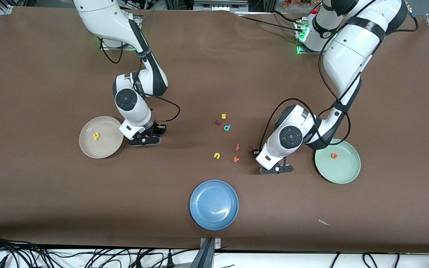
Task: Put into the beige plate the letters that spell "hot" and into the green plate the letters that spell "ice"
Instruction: 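Grasp blue o with the right gripper while the left gripper grasps teal c, then set the o on the white plate while the left gripper sets c on green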
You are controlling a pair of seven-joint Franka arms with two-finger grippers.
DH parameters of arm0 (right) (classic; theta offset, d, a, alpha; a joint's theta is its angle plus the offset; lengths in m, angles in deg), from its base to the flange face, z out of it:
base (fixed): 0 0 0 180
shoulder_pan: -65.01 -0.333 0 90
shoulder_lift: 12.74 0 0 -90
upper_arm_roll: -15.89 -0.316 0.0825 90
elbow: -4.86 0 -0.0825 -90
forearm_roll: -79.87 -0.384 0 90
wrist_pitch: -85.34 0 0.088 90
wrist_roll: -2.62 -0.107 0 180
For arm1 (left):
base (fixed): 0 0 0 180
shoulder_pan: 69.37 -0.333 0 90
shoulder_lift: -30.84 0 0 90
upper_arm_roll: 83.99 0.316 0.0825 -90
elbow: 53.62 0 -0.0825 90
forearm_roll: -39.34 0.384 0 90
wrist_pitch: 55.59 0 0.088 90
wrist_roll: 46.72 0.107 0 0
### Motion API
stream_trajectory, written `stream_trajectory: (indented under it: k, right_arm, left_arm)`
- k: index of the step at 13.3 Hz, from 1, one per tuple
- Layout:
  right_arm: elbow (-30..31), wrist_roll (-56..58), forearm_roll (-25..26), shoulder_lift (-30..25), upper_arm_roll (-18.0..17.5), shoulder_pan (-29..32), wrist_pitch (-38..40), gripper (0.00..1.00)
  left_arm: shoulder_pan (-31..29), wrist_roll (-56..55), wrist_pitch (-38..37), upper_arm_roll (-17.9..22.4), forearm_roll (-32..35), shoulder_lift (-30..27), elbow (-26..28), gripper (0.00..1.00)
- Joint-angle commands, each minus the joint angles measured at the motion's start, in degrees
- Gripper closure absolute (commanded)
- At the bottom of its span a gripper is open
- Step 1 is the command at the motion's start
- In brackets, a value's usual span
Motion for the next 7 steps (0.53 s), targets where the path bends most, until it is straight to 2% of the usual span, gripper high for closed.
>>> stream_trajectory:
  k: [1, 4, 7]
  right_arm:
    - [0.54, 1.18, -0.81, -0.54, -0.21, 0.23, -0.3, 0.79]
    - [-0.42, 1.01, -0.9, -2.73, 0.49, 0.23, 3.55, 0.79]
    - [-3.06, 1.27, -0.81, -4.84, 3.74, 0.23, 11.28, 0.79]
  left_arm:
    - [0.77, 0.36, -0.64, 0.56, 0.65, 0.65, -1.41, 0.54]
    - [0.86, 0.44, -0.64, 1.26, 0.65, 0.65, -1.41, 0.59]
    - [0.86, 0.53, -0.64, 1.26, 0.65, 0.65, -1.41, 0.63]
